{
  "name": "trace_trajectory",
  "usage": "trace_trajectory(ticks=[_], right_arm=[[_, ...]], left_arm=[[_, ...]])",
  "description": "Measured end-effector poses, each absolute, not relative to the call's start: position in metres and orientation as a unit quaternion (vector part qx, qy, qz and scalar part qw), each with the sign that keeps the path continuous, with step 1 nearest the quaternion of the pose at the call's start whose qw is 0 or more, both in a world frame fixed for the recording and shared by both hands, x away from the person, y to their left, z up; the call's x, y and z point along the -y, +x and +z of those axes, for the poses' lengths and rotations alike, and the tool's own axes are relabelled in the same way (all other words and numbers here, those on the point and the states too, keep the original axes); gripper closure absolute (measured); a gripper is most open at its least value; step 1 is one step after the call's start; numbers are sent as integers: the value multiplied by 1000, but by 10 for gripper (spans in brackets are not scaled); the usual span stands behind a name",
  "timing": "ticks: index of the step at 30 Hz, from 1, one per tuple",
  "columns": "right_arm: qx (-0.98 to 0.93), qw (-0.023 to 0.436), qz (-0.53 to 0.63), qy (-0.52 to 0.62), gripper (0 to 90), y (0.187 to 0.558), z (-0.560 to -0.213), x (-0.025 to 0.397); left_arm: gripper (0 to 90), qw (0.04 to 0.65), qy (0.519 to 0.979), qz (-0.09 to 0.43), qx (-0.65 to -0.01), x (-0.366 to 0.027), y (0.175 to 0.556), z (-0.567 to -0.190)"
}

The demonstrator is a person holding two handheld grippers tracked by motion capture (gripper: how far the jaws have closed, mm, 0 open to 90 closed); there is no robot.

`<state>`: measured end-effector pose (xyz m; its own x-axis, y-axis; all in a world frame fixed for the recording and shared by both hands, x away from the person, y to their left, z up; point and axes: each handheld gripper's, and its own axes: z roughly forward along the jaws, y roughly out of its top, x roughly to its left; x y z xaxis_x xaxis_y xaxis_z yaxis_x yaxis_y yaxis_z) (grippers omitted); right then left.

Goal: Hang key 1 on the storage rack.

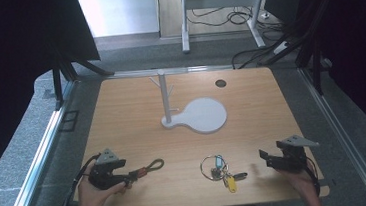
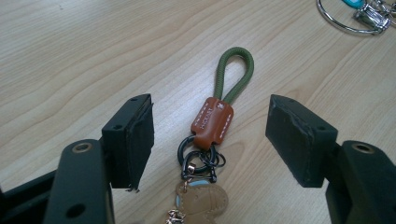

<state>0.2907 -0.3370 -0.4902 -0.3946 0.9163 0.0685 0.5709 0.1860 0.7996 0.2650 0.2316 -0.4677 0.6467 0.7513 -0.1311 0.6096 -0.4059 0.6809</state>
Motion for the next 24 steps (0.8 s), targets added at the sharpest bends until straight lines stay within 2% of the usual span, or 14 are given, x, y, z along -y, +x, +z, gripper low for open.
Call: trace_trajectory(ticks=[13,20,24], right_arm=[[-753,209,392,485,225,300,-490,323],[-779,198,385,453,243,303,-494,309],[-789,194,380,443,246,301,-497,308]], left_arm=[[315,369,829,97,-408,-240,251,-466],[321,391,803,103,-437,-246,250,-460],[314,403,800,102,-432,-244,253,-455]])
